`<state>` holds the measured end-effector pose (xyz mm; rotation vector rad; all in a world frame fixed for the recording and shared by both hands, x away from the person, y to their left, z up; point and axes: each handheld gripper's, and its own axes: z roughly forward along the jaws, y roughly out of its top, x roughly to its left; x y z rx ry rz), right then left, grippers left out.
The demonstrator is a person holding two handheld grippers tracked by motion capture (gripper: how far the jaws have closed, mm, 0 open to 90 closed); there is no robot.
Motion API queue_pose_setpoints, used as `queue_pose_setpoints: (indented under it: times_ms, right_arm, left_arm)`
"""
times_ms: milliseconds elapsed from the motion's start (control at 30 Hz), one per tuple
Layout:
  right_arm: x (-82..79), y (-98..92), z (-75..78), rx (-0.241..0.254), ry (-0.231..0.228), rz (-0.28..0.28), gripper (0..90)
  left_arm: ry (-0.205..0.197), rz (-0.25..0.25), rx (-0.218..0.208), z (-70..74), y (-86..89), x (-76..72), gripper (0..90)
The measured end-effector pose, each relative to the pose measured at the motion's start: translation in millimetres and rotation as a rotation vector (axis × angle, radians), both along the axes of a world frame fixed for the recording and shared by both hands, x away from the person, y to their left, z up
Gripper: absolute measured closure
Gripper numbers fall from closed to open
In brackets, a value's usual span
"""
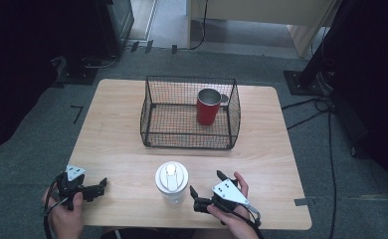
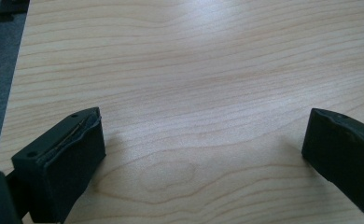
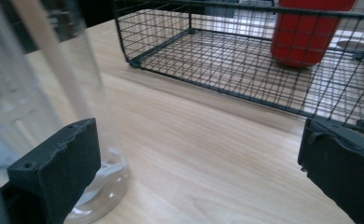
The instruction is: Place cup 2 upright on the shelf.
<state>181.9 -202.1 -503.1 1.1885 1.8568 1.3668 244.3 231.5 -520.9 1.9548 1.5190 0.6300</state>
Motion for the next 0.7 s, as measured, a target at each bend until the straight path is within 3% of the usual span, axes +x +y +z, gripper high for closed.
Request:
queue_pose_setpoints:
  times_ms: [367,700]
  right_arm:
    - [-16.3,13.2,7.3,0.027,-0.007,0.083,0.0]
    - [-19.4,29.2,13.8,0.044,-0.018,0.148,0.0]
  left_arm:
    - [0.0,-0.001,0.0,0.0,0.1,0.0,0.0]
    - [0.0,-0.001,0.0,0.0,0.1,0.0,0.0]
